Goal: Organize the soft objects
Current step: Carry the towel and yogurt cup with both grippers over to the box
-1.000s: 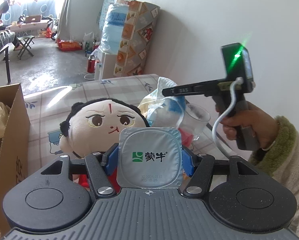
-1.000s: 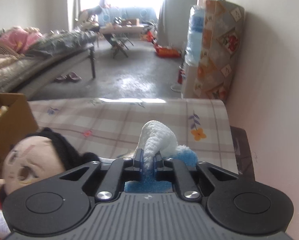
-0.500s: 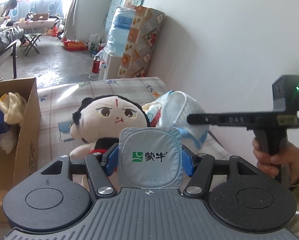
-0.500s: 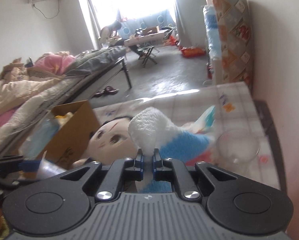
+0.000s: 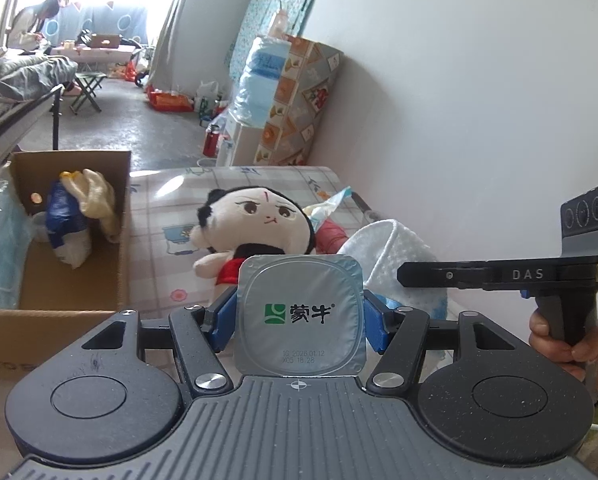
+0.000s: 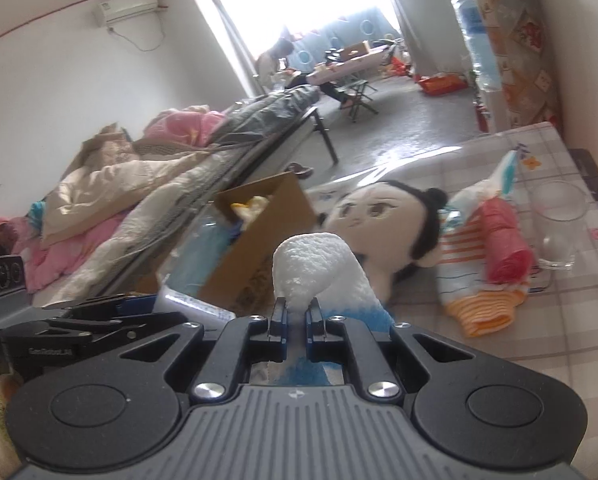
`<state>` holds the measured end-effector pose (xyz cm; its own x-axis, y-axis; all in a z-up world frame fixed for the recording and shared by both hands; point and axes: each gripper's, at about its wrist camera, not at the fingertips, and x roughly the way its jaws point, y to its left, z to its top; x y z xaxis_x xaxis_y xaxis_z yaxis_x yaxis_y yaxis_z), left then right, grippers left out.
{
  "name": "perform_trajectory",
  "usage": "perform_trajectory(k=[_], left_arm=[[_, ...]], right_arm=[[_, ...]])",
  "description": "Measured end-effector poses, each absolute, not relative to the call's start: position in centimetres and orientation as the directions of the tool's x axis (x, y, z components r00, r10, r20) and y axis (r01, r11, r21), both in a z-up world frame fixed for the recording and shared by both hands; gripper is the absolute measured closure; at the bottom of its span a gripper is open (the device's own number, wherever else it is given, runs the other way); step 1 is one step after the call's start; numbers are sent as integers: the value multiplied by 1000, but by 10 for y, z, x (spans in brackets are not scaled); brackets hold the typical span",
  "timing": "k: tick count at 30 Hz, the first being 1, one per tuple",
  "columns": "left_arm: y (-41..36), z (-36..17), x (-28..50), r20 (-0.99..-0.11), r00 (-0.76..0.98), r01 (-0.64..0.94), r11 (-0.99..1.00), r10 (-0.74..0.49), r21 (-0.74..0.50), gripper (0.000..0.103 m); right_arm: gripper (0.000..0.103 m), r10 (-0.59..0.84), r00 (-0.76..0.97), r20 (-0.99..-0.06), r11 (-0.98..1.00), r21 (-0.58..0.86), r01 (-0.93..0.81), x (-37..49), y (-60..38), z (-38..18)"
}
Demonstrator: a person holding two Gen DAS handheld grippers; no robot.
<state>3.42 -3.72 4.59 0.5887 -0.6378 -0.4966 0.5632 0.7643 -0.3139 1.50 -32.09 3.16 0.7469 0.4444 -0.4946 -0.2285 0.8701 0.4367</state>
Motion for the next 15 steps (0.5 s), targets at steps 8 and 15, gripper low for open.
perform_trajectory(k=[8,15], left_arm=[[20,82,19,-430,704,495,825,-565,-273,41],[69,115,36,-364,812,403,889,-456,-216,42]], right_arm=[[95,573,713,-405,804,448,-391,17,-266,70],[95,685,659,-311,721,420,-551,55,-205,115]])
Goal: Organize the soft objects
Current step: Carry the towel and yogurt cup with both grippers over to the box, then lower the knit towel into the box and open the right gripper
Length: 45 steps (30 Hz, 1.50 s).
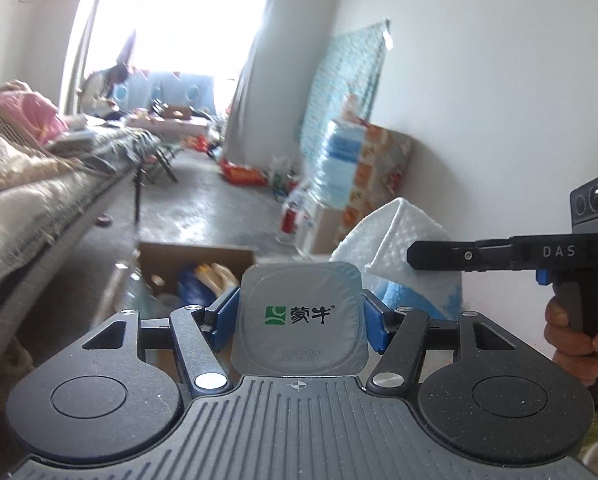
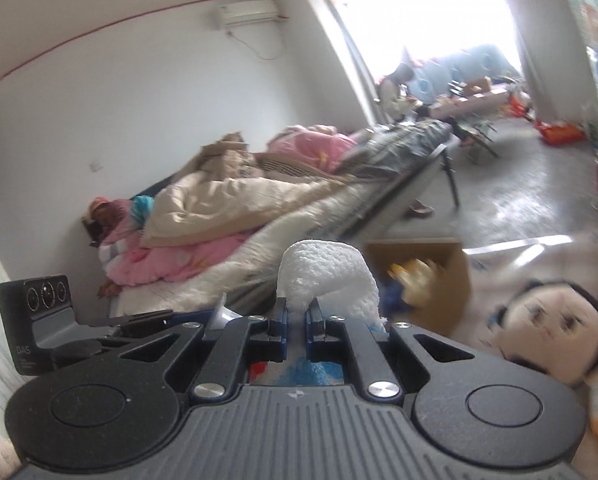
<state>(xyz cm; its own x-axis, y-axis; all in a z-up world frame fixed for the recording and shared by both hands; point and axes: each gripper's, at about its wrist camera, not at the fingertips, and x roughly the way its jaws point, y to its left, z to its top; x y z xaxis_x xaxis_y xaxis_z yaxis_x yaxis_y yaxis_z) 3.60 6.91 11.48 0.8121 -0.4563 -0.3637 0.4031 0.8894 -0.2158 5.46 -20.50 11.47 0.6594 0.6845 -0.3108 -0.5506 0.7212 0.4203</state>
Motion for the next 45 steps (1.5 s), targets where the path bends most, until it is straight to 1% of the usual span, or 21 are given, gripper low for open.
perform_trajectory(k=[3,6,9,13,16,20,25,27,32,36,40,41,42,43,44,45], left_arm=[[87,123,58,-356,838,357,909,-413,-214,42],[101,123,85,-366,848,322,921,-383,-218,42],[111,116,120,-400,843,284,929,-360,-238,43],[118,92,163,-466,817,239,935,-340,-264,43],[121,71,187,-525,777,221,932,-347,-288,43],[122,45,209,-600,732,174,940,-323,-294,43],[123,28,223,-657,690,141,946,-304,-290,43],[121,25,224,-669,681,143,950,-298,-279,43],[119,22,226,-679,671,142,951,-296,-275,43],[118,18,227,-686,665,141,952,-295,-273,43],[121,16,228,-689,661,132,950,-296,-282,43],[122,15,228,-691,660,129,950,-296,-284,43],[122,14,229,-693,658,127,950,-296,-286,43],[122,14,228,-692,657,128,949,-298,-286,43],[122,14,228,-692,657,130,949,-299,-286,43],[122,15,227,-693,656,132,949,-299,-286,43]], right_arm=[[95,714,640,-284,696,391,-602,78,-177,135],[95,738,615,-277,672,380,-635,109,-151,149],[95,742,606,-286,669,362,-649,144,-128,155],[95,754,567,-332,657,393,-643,198,-102,146],[95,748,544,-381,664,422,-618,241,-85,130],[95,763,467,-447,646,514,-564,289,-69,95],[95,734,417,-536,677,536,-505,326,-50,60],[95,689,408,-599,720,506,-475,337,-40,46],[95,558,374,-741,806,376,-457,355,-16,15],[93,485,333,-809,829,302,-471,365,-1,-2],[91,462,278,-842,829,298,-474,374,11,-15],[88,453,268,-850,833,297,-467,377,13,-18],[79,450,255,-856,834,301,-462,379,15,-22],[72,453,232,-861,832,315,-457,381,16,-26],[56,455,212,-865,835,332,-439,383,16,-29],[47,458,205,-865,839,344,-422,384,15,-31]])
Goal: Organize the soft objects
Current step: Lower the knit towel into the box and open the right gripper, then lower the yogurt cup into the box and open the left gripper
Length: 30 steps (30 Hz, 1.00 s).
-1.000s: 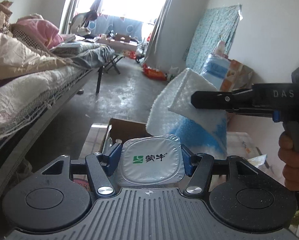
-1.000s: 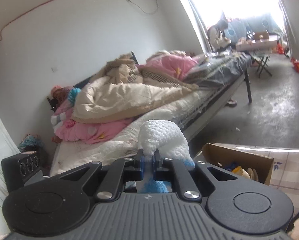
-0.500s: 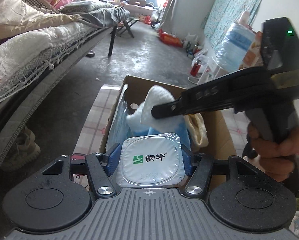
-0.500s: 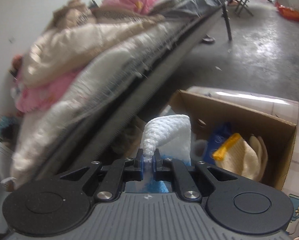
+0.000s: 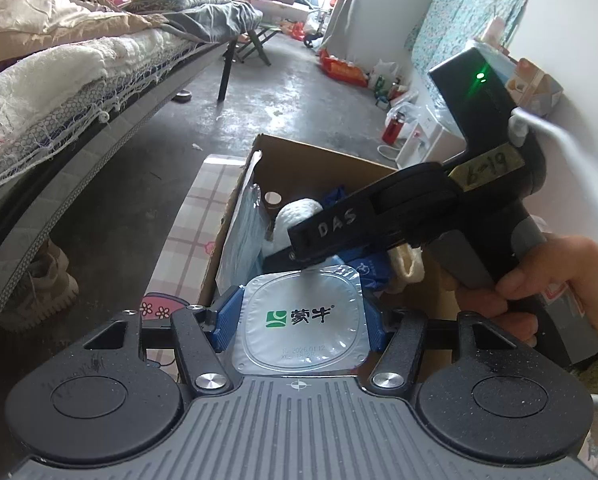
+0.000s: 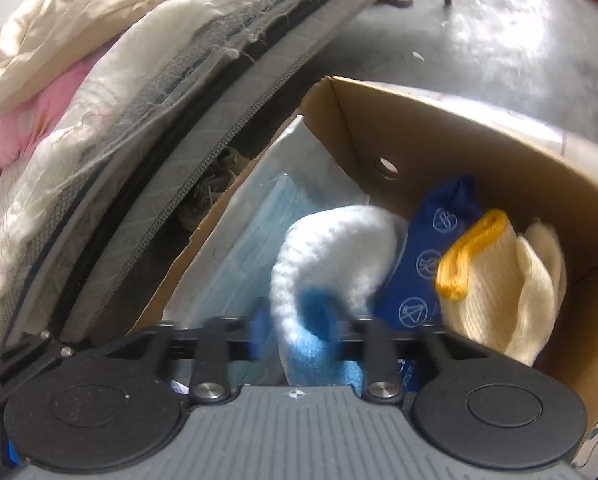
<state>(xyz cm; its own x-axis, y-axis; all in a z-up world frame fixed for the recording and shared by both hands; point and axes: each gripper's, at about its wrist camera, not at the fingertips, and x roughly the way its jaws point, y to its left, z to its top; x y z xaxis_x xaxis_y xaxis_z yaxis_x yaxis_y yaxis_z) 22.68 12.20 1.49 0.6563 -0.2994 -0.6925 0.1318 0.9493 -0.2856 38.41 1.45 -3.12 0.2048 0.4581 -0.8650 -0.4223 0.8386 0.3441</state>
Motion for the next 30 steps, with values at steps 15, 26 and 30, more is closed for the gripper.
perform_trajectory(k=[15,26,30], left_arm=[[134,54,193,-587,708,211,911,-392,-354,43],[103,62,251,-622,729,135,951,-284,-276,43],[86,42,284,-665,712,101,970,-225,-221,43]], right_arm=[[40,643,454,-616,764,480,-430,306,-101,49],[40,714,517,-471,696,555,-456,202,-163,52],[40,746,485,-455,664,560,-496,164,-166,42]])
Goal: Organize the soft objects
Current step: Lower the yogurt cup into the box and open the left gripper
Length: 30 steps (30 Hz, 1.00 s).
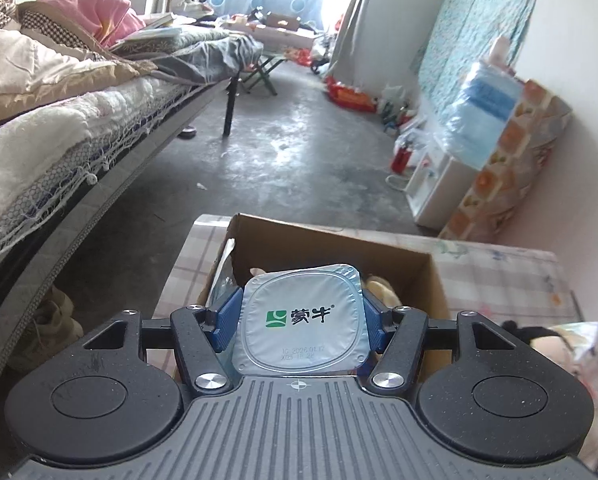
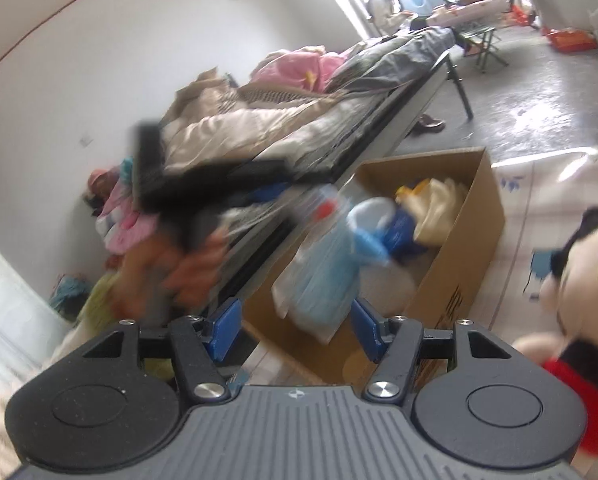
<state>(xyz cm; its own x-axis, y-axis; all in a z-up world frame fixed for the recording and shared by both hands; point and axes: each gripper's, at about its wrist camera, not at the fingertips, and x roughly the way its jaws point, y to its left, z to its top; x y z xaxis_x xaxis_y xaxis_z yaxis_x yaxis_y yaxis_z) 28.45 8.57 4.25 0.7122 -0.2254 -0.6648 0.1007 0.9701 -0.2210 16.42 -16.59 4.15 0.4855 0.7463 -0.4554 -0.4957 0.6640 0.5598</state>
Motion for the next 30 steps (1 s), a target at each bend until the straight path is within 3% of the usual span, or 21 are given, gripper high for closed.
perform_trajectory(k=[7,24,30], left_arm=[[69,2,292,-754,636,108,987,-162,-121,43],[59,-40,296,-887,437,162,983,-147,-83,43],[64,-40,295,-885,436,160,982,-162,-101,39]], right_arm=[[40,713,511,-481,701,487,-521,140,-165,32],[40,704,533,-470,710,488,-508,139,-178,19],[40,700,536,-473,714,481,-509,136,-178,20]])
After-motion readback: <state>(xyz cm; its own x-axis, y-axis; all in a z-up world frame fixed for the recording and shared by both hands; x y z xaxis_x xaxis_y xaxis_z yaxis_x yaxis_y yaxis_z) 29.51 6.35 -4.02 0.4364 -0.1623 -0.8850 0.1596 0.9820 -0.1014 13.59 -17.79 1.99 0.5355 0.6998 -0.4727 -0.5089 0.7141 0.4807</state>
